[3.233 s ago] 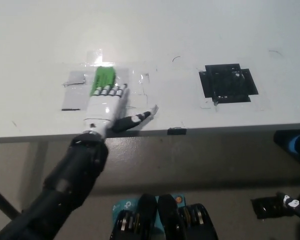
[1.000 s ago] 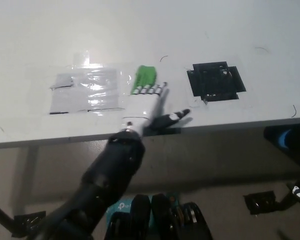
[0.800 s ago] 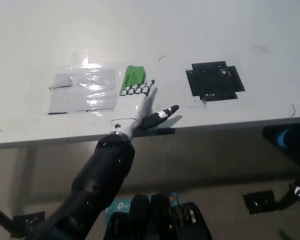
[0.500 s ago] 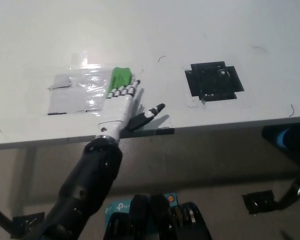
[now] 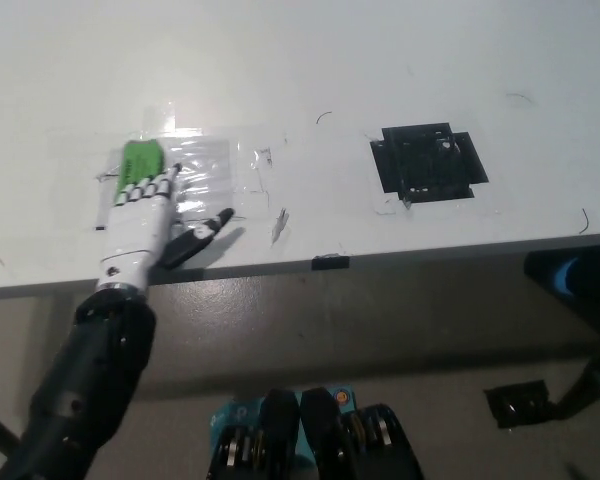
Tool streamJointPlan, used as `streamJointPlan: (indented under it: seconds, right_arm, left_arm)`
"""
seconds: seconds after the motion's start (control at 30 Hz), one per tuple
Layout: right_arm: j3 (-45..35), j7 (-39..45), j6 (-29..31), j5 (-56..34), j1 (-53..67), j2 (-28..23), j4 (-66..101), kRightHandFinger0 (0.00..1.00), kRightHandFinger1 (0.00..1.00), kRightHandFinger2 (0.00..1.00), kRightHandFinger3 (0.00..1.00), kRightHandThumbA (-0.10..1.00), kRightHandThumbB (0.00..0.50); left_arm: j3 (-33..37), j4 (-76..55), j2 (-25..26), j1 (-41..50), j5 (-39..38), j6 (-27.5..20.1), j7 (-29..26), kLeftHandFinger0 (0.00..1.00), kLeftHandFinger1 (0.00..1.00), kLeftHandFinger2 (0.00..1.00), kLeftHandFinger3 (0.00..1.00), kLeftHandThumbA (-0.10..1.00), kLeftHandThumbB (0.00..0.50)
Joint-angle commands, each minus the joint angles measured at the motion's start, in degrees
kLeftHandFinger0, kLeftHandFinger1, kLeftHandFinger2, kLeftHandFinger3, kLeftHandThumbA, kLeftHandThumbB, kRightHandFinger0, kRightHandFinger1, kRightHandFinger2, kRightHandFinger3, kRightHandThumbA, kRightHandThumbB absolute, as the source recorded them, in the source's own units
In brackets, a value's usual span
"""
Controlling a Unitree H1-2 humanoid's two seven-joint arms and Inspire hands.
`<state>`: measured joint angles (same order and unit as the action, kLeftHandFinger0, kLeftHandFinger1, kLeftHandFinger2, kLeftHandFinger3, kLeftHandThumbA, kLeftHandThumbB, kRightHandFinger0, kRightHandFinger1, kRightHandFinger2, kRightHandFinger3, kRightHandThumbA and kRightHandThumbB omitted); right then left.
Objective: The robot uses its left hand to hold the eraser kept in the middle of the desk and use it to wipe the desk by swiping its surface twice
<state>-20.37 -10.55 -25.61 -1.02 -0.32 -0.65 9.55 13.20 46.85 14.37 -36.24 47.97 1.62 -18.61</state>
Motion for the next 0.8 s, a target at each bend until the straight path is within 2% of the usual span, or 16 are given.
streamJointPlan:
  seconds: [0.0, 0.07, 0.17, 0.4, 0.43, 0.53, 0.6, 0.67, 0.73, 0.77]
  right_arm:
    - [-0.8, -0.8, 3.9, -1.1, -0.1, -0.1, 2.1, 1.00, 1.00, 1.00, 1.00, 1.00, 0.000]
    - [-1.3, -1.2, 3.2, -1.3, 0.1, 0.1, 2.5, 1.00, 1.00, 1.00, 1.00, 1.00, 0.000]
    - [-1.4, -0.9, 3.4, -1.5, 0.4, -0.3, 2.8, 1.00, 1.00, 1.00, 1.00, 1.00, 0.000]
    - [-1.1, -0.9, 4.0, -1.0, 0.8, -0.3, 2.5, 1.00, 1.00, 1.00, 1.00, 1.00, 0.000]
    - [-1.1, -0.7, 3.9, -1.1, 1.0, -0.4, 2.6, 1.00, 1.00, 1.00, 1.00, 1.00, 0.000]
    - [-1.9, -1.0, 3.2, -2.0, 0.4, 0.0, 2.6, 1.00, 1.00, 1.00, 1.00, 1.00, 0.000]
    - [-1.4, -0.6, 3.4, -1.7, 0.6, -0.3, 2.5, 1.00, 1.00, 1.00, 1.00, 1.00, 0.000]
    - [-1.2, -0.4, 3.2, -1.2, 1.0, -0.5, 2.6, 1.00, 1.00, 1.00, 1.00, 1.00, 0.000]
    - [-1.2, -0.2, 3.6, -1.4, 1.1, -0.6, 2.4, 1.00, 1.00, 1.00, 1.00, 1.00, 0.000]
    - [-1.1, -0.1, 4.3, -1.5, 1.4, -0.6, 2.2, 1.00, 1.00, 1.00, 1.00, 1.00, 0.000]
  left_arm:
    - [-2.7, 9.0, 3.6, 15.4, -8.9, 10.4, 16.1, 1.00, 1.00, 1.00, 1.00, 1.00, 0.401]
    - [-3.2, 9.0, 3.6, 15.8, -9.0, 10.4, 16.0, 1.00, 1.00, 1.00, 1.00, 1.00, 0.395]
    - [-4.3, 8.5, 3.9, 16.3, -9.7, 9.8, 15.5, 1.00, 1.00, 1.00, 1.00, 1.00, 0.415]
    - [-4.7, 7.7, 3.1, 16.5, -9.4, 9.6, 16.5, 1.00, 1.00, 1.00, 1.00, 1.00, 0.417]
    - [-4.6, 7.8, 2.9, 16.5, -9.2, 9.9, 16.6, 1.00, 1.00, 1.00, 1.00, 1.00, 0.406]
    - [-4.5, 7.3, 2.9, 16.4, -9.0, 8.1, 15.4, 1.00, 1.00, 1.00, 1.00, 1.00, 0.404]
    - [-3.9, 3.9, 3.3, 16.7, -8.3, 6.8, 14.2, 1.00, 1.00, 1.00, 1.00, 1.00, 0.393]
    - [-3.2, 0.4, 3.7, 17.1, -7.9, 5.2, 13.7, 1.00, 1.00, 1.00, 1.00, 1.00, 0.416]
    - [-3.3, -5.8, 3.9, 17.1, -7.7, 5.2, 12.8, 1.00, 1.00, 1.00, 1.00, 1.00, 0.402]
    - [-2.7, -8.8, 4.3, 16.8, -6.9, 4.9, 12.5, 1.00, 1.00, 1.00, 1.00, 1.00, 0.376]
